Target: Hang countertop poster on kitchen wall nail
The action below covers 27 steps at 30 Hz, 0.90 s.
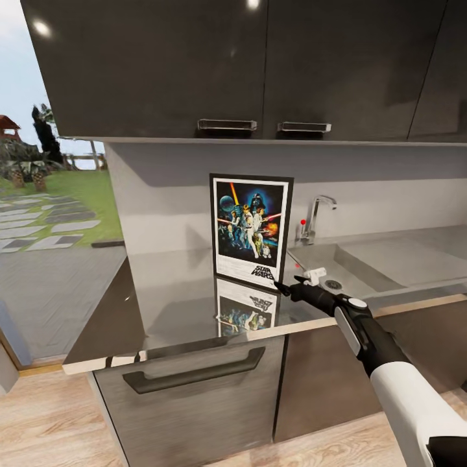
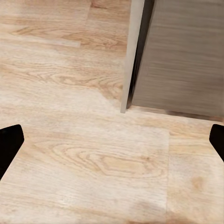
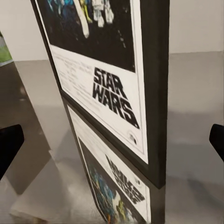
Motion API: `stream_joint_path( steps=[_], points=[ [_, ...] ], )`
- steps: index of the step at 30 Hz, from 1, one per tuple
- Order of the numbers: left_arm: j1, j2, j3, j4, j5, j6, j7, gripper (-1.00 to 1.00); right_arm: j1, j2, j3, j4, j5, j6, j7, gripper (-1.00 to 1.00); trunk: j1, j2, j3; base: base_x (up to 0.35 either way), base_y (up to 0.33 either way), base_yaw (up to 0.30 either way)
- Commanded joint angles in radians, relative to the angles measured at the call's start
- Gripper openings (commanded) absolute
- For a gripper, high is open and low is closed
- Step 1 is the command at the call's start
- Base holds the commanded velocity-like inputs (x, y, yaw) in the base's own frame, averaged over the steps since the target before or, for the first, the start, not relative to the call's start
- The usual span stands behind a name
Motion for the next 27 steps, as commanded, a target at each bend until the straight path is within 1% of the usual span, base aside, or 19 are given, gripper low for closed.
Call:
stream_joint_path(
  steps=[1,17,20,27],
  points=[
    [0.000,0.000,0.003,-0.001,-0.001,-0.002,-0.006,1.00,0.000,-0.001,0.002,0.001,-0.011,0.009,0.002,1.00,0.000,-0.001,-0.001,0.000,0.000,0.000],
    [0.000,-0.001,0.003,0.000,-0.001,-0.002,-0.006,1.00,0.000,-0.001,-0.002,0.007,-0.010,0.006,0.013,1.00,0.000,-0.001,-0.001,0.047,0.055,0.000],
    [0.000,-0.001,0.003,0.000,-0.001,-0.002,-0.006,1.00,0.000,-0.001,-0.002,0.007,-0.010,0.005,0.013,1.00,0.000,-0.001,-0.001,0.027,0.011,0.000],
    [0.000,0.000,0.004,0.000,-0.001,-0.002,-0.006,1.00,0.000,-0.001,-0.002,0.006,-0.010,0.003,0.013,1.00,0.000,-0.001,-0.001,0.121,-0.066,0.000]
  ],
)
